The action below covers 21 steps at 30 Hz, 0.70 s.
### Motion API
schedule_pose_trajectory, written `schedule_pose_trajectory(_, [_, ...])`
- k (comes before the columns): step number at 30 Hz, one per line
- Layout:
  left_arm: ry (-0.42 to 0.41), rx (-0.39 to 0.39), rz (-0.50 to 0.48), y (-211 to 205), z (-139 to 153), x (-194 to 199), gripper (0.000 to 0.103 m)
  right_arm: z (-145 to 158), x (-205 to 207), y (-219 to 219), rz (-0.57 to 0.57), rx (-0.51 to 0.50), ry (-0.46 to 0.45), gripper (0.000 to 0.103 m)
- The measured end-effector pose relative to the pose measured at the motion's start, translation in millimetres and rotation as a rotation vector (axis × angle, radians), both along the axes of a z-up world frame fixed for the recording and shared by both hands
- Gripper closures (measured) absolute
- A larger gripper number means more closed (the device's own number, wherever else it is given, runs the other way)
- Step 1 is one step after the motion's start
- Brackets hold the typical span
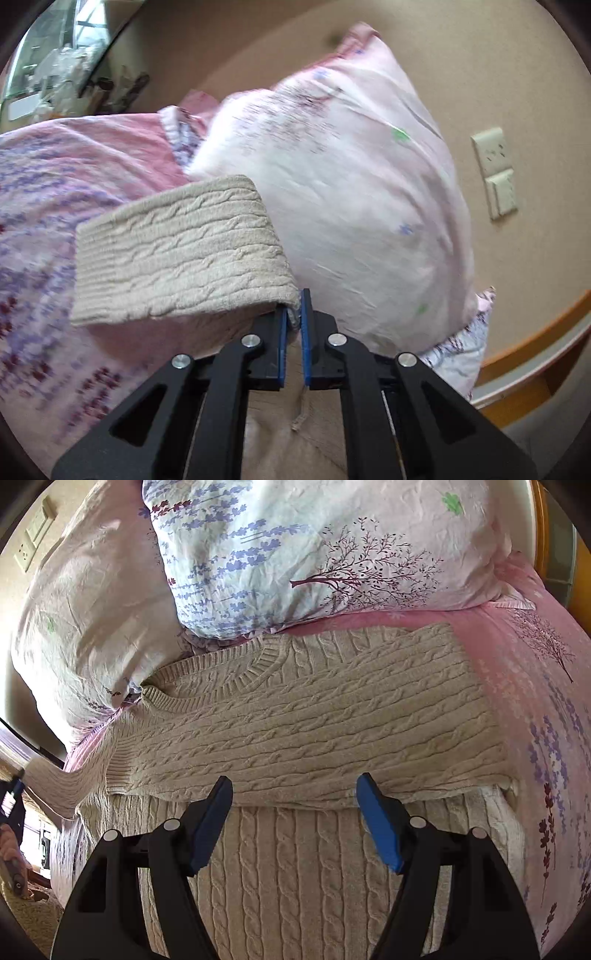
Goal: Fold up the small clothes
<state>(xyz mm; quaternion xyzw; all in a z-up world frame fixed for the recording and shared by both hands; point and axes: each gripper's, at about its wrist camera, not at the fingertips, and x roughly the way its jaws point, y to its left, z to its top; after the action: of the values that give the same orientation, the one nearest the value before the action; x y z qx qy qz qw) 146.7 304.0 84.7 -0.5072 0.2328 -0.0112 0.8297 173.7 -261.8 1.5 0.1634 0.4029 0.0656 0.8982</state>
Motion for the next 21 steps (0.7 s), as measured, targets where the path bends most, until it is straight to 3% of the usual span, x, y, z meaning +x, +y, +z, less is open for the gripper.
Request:
schedule_pose_trajectory(4, [-0.065,0.022,-0.168,-74,16,24,0.097,-1,-2,-4,-0.003,0.006,-0.011,0.032])
schedule_pose_trajectory(7, [-0.074,0.041,-0.279,-131,10,49,0.097,-1,-4,-7,-0.009,0.013,-0.023,0.032])
schedule_pose_trajectory(10, [-0.025,0.059,-0.371,-185,-14,70,0.097,-1,-5,-11,-0.011,0.024,-0.035,0.032])
schedule_pose_trajectory(13, [0.093,0.096,-0.464,-232,-53,87,0.096,-2,-6,-13,-0.009,0.022,-0.034,0.032])
schedule_pose_trajectory(16, [0.206,0.082,-0.526,-254,-91,95,0.092,-5,-7,-17,-0.010,0.021,-0.027,0.032])
schedule_pose_trajectory(18, [0.230,0.048,-0.526,-251,-103,94,0.089,-5,-7,-19,-0.013,0.022,-0.029,0.032])
schedule_pose_trajectory(21, [0.216,-0.003,-0.466,-233,-104,92,0.070,-4,-8,-20,-0.018,0.025,-0.035,0.032])
